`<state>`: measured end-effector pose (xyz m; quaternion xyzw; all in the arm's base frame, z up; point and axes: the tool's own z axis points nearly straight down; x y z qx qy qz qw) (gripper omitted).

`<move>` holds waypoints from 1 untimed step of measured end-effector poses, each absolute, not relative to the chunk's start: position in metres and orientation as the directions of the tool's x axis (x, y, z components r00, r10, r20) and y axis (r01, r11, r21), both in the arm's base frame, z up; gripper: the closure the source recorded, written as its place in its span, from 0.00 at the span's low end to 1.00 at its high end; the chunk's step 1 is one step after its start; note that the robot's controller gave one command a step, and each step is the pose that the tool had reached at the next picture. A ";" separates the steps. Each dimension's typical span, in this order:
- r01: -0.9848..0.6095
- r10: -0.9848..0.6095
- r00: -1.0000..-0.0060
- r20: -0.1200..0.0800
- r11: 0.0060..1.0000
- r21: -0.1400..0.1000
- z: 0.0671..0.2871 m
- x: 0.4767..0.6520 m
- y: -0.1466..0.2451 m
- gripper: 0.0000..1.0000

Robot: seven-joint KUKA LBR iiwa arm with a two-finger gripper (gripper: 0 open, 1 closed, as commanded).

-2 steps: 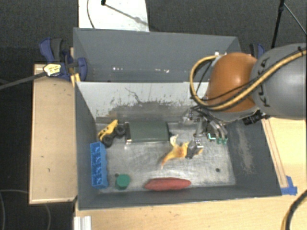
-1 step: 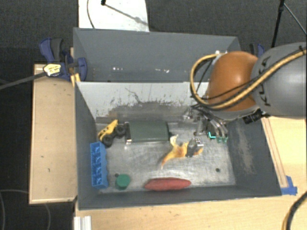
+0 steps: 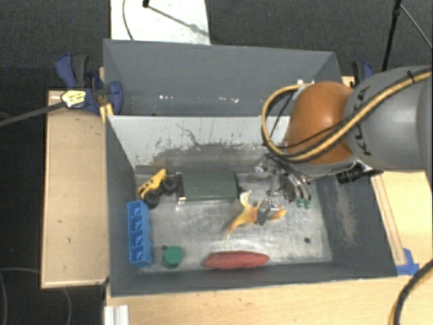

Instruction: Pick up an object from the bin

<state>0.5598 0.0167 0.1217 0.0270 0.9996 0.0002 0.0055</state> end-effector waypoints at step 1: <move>0.057 0.057 -0.998 -0.008 0.998 0.001 0.074 0.570 -0.001 1.00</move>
Offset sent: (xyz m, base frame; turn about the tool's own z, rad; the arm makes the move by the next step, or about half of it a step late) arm 0.0000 0.0000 0.0000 0.0000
